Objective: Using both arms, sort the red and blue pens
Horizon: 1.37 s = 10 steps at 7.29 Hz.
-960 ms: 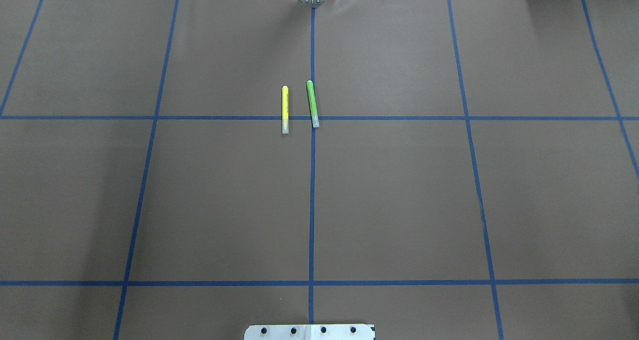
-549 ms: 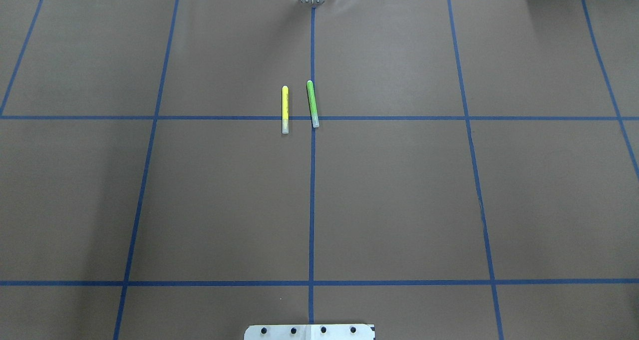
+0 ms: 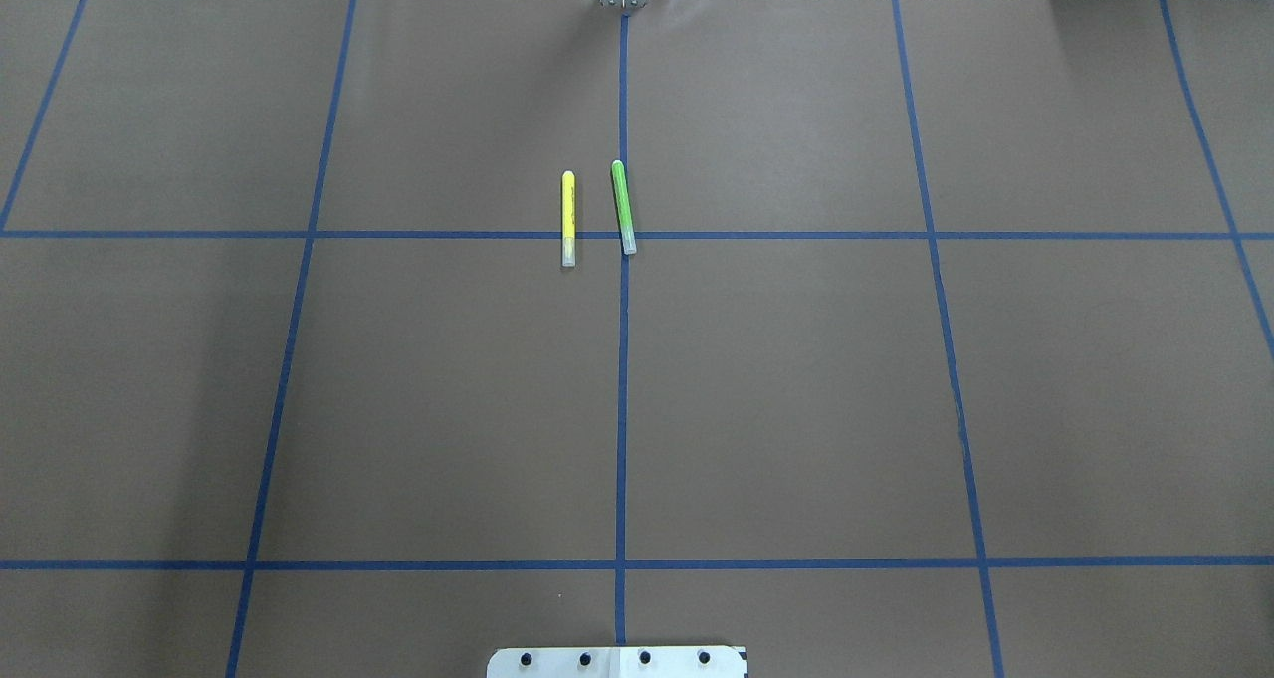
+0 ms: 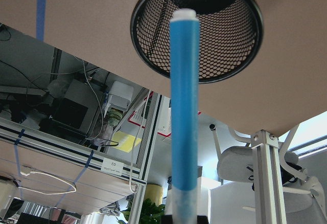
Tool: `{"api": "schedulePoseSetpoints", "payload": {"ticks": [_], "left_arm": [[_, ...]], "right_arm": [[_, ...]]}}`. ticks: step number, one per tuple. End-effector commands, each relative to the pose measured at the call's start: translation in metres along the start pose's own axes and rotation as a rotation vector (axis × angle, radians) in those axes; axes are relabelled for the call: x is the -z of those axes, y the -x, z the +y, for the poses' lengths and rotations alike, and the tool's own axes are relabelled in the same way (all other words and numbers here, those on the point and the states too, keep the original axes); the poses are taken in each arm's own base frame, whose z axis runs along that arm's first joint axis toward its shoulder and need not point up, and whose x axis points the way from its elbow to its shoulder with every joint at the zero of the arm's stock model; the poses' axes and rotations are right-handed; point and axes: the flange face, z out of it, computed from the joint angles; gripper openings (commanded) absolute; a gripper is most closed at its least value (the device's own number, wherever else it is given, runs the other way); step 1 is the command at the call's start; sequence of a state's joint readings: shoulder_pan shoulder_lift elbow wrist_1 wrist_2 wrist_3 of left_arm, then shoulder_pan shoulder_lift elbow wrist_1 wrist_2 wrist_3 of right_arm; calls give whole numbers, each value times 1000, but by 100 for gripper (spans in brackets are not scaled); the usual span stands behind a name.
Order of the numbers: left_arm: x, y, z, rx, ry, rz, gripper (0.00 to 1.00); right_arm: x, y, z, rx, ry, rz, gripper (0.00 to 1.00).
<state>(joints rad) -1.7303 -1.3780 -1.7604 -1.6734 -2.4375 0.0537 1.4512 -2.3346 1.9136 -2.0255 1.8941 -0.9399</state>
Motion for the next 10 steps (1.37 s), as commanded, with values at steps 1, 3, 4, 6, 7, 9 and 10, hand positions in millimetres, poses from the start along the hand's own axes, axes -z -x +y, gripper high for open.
{"api": "schedulePoseSetpoints", "payload": {"ticks": [1, 3, 4, 6, 7, 9, 10], "left_arm": [[0, -1, -1, -3, -1, 0, 99], [0, 0, 0, -2, 0, 0, 100], [0, -1, -1, -3, -1, 0, 100], [0, 0, 0, -2, 0, 0, 100], [0, 0, 0, -4, -2, 0, 100], [0, 0, 0, -2, 0, 0, 100], [0, 0, 0, -2, 0, 0, 100]], "right_arm": [[-3, -1, 1, -3, 8, -5, 0], [-9, -2, 3, -6, 18, -17, 0], [-12, -3, 4, -11, 22, -23, 4], [-13, -3, 3, -17, 19, -29, 67], [-13, -3, 2, -17, 10, -37, 98], [-12, -3, 1, -14, 6, -39, 99], [-7, -4, -2, -11, -2, -32, 99]]}}
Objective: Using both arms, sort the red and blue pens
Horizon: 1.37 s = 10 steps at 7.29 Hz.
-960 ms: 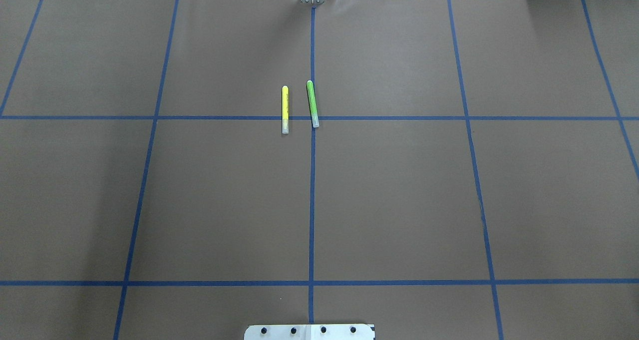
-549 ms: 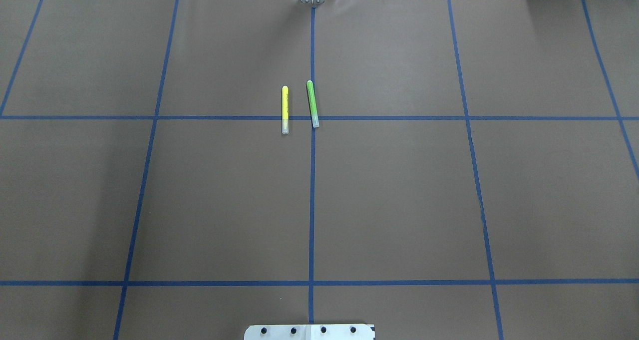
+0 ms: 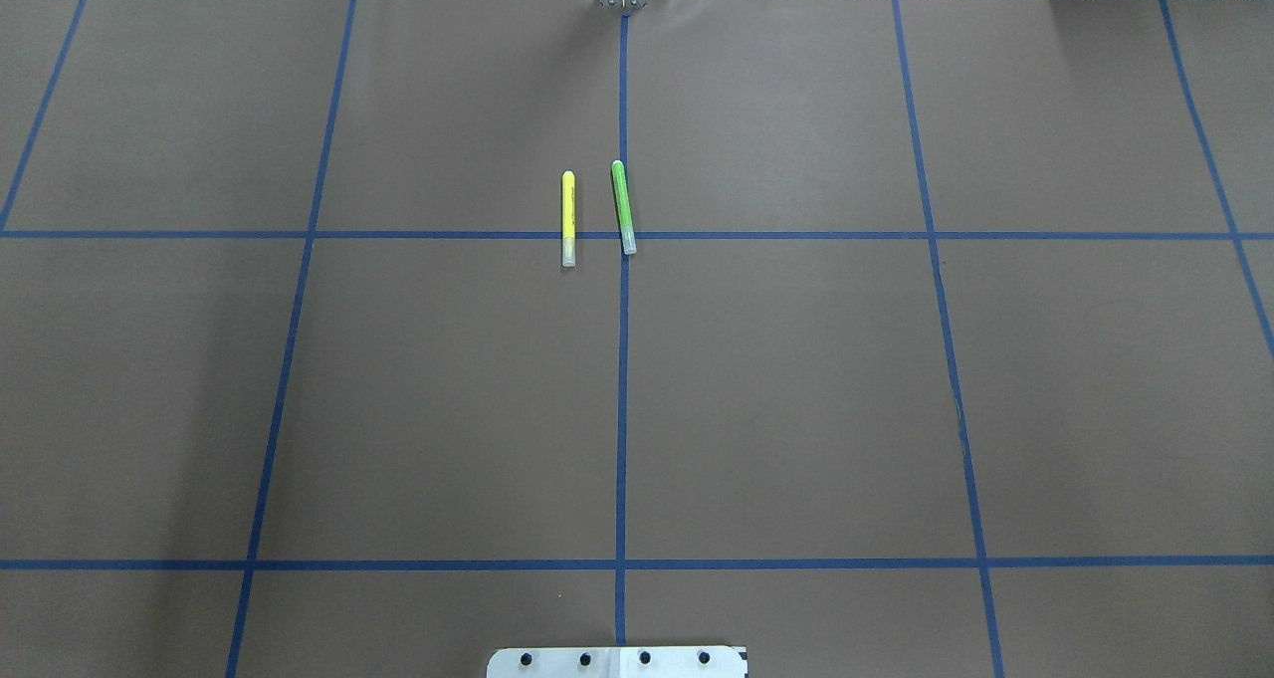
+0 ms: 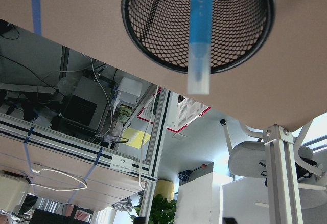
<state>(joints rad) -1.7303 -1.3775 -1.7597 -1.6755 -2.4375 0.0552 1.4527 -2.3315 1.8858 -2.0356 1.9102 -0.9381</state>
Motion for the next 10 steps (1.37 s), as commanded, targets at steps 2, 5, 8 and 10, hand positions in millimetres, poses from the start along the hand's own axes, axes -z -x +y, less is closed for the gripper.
{"api": "schedulePoseSetpoints", "payload": {"ticks": [2, 5, 8, 10], "left_arm": [[0, 0, -1, 2, -1, 0, 100], [-2, 2, 0, 10, 4, 0, 100], [-5, 5, 2, 19, 11, 1, 100], [-8, 9, 4, 28, 18, -1, 100]], "right_arm": [[44, -9, -26, 11, -16, 13, 99], [136, -6, -63, 37, -76, 86, 99], [252, -4, -116, 110, -224, 227, 99], [352, 15, -149, 177, -352, 343, 99]]}}
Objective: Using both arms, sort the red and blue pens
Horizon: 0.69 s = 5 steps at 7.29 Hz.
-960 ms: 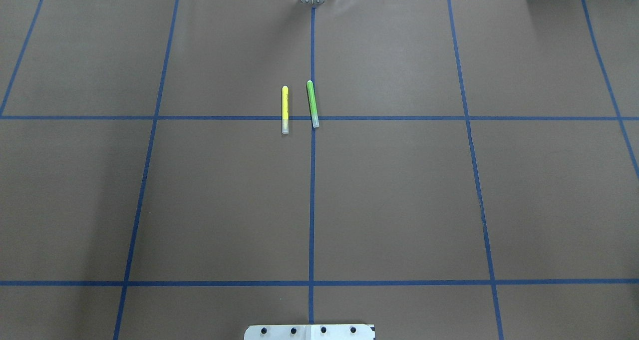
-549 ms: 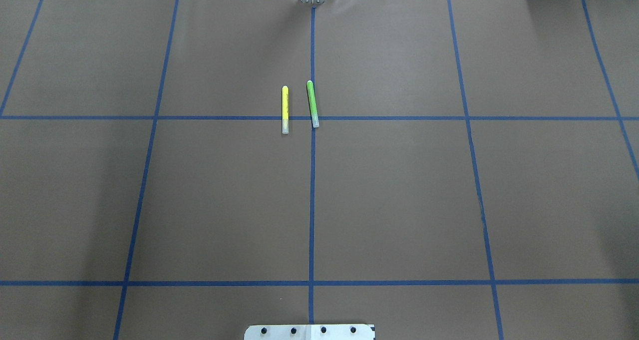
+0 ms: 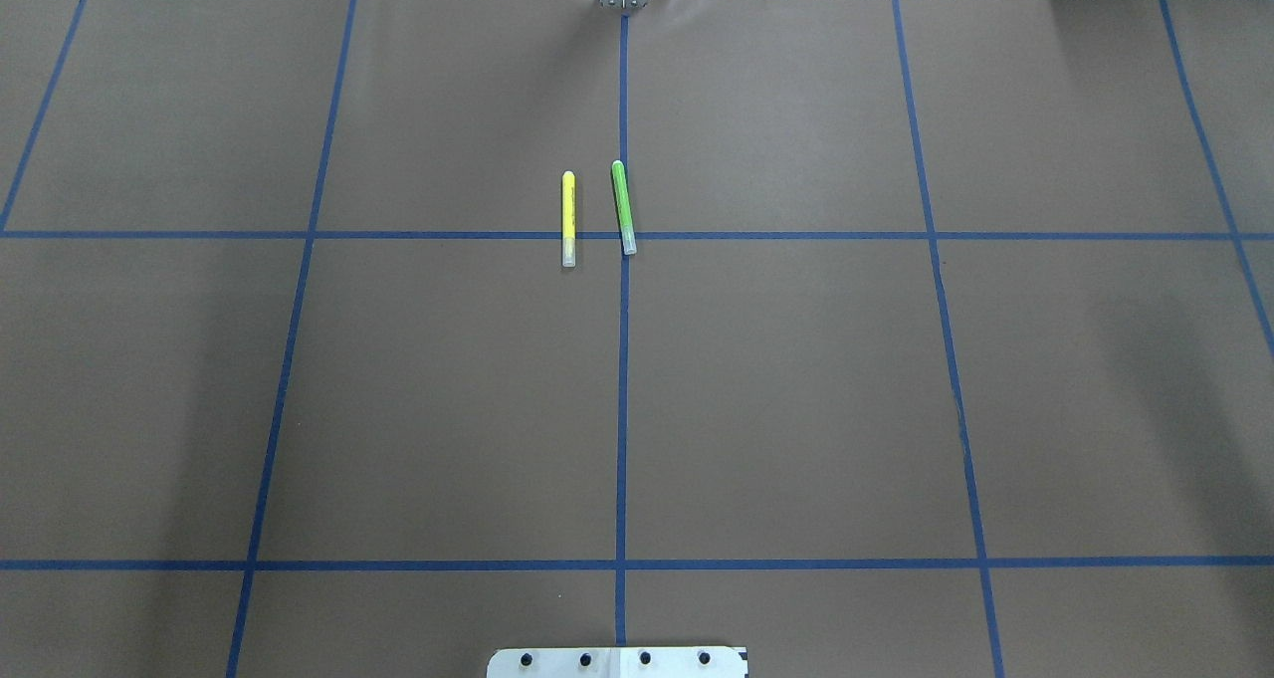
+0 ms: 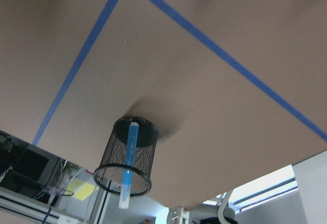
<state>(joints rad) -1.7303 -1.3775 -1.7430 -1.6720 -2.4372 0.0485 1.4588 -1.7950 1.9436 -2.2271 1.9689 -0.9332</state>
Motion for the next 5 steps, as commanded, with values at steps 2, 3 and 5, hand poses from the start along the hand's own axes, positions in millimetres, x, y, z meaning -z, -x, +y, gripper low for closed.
{"api": "schedulePoseSetpoints", "payload": {"ticks": [2, 3, 5], "left_arm": [[-6, 8, 3, 10, 13, -1, 100], [-9, 11, 4, 17, 19, 0, 100], [-11, 13, 4, 22, 22, 0, 100]], "right_arm": [[127, -12, -94, -35, -248, 58, 99], [157, -13, -119, -55, -322, 22, 99], [190, -10, -139, -307, -437, 12, 99]]}}
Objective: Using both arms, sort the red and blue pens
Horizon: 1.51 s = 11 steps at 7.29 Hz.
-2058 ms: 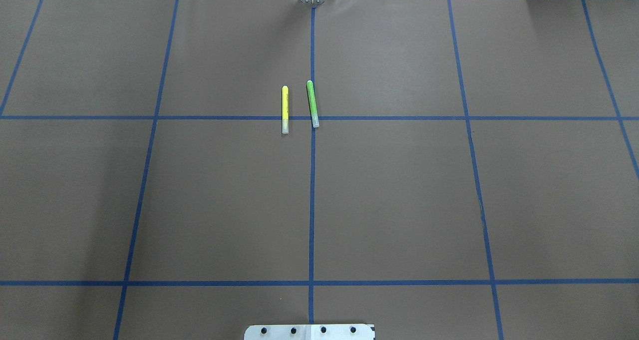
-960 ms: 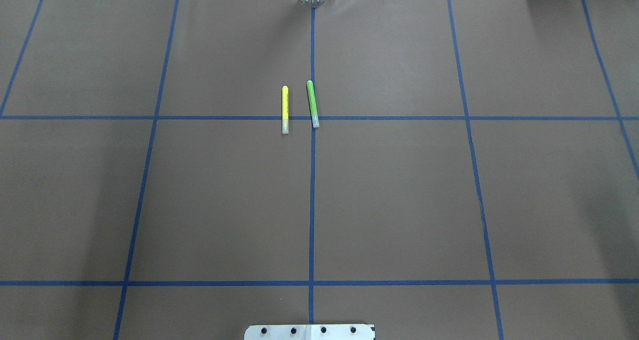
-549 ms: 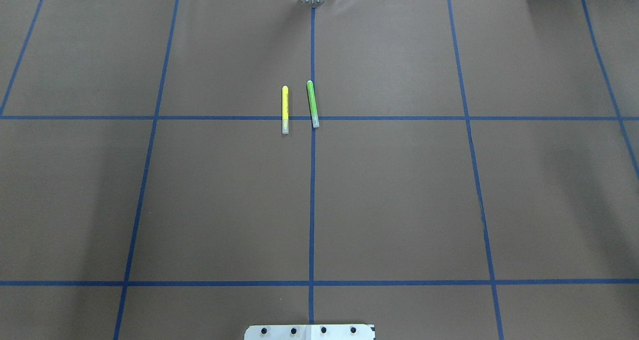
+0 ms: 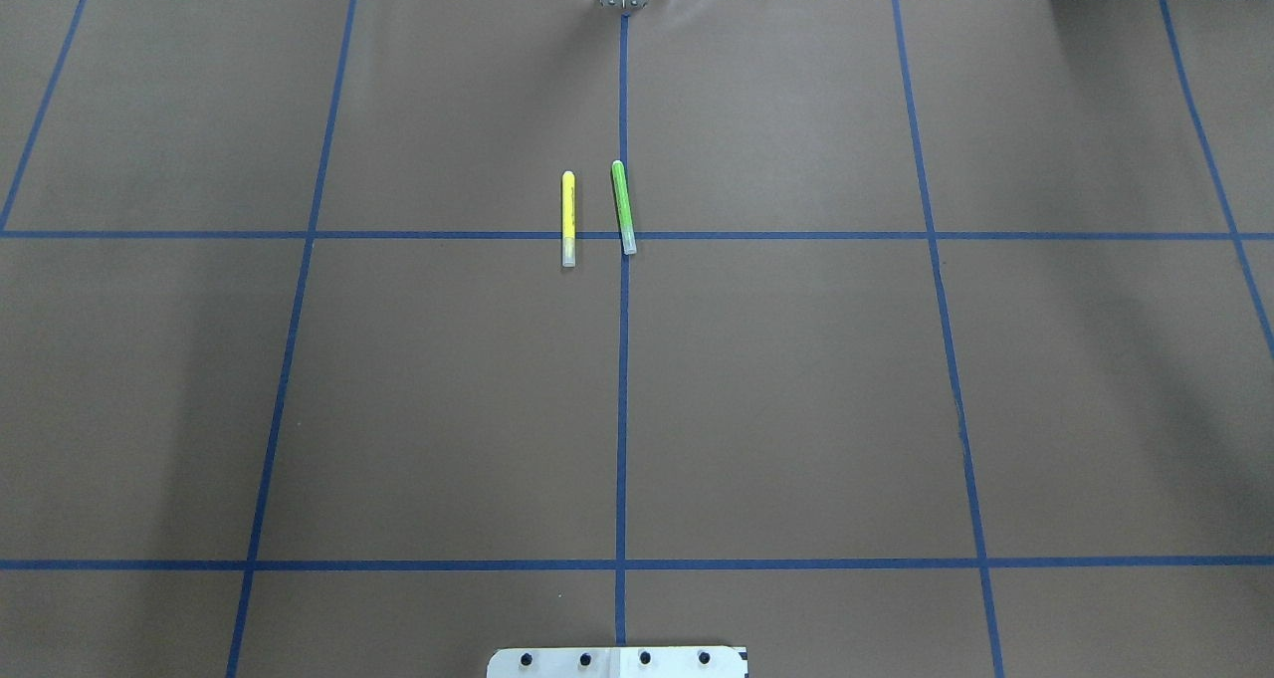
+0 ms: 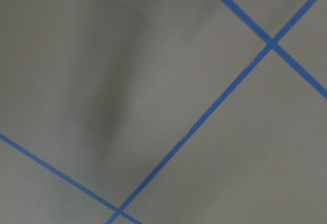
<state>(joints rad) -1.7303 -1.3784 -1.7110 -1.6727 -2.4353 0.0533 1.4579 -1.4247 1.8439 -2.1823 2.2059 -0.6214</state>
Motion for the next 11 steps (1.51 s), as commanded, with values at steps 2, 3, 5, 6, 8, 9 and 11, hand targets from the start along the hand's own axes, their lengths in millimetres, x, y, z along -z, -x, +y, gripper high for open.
{"api": "schedulePoseSetpoints", "payload": {"ticks": [2, 3, 5, 6, 8, 9, 11], "left_arm": [[-2, 1, 0, 6, 3, 1, 100], [-2, 1, 0, 7, 3, 1, 100], [-1, 0, 0, 6, 2, 1, 100], [-1, 0, 0, 6, 2, 1, 100], [0, 0, 0, 6, -1, 1, 100], [-1, 0, -1, 5, 0, 1, 100], [-1, 0, -1, 5, 1, 1, 100]], "right_arm": [[14, -16, -44, -394, -263, 59, 99], [-11, -40, -42, -409, -305, 67, 99], [-48, -70, 15, -446, -349, 77, 99], [-65, -73, 49, -485, -359, 75, 99], [-96, -54, 109, -627, -355, 46, 99], [-96, -38, 122, -641, -358, -26, 99], [-92, -35, 129, -684, -331, -66, 100]]}}
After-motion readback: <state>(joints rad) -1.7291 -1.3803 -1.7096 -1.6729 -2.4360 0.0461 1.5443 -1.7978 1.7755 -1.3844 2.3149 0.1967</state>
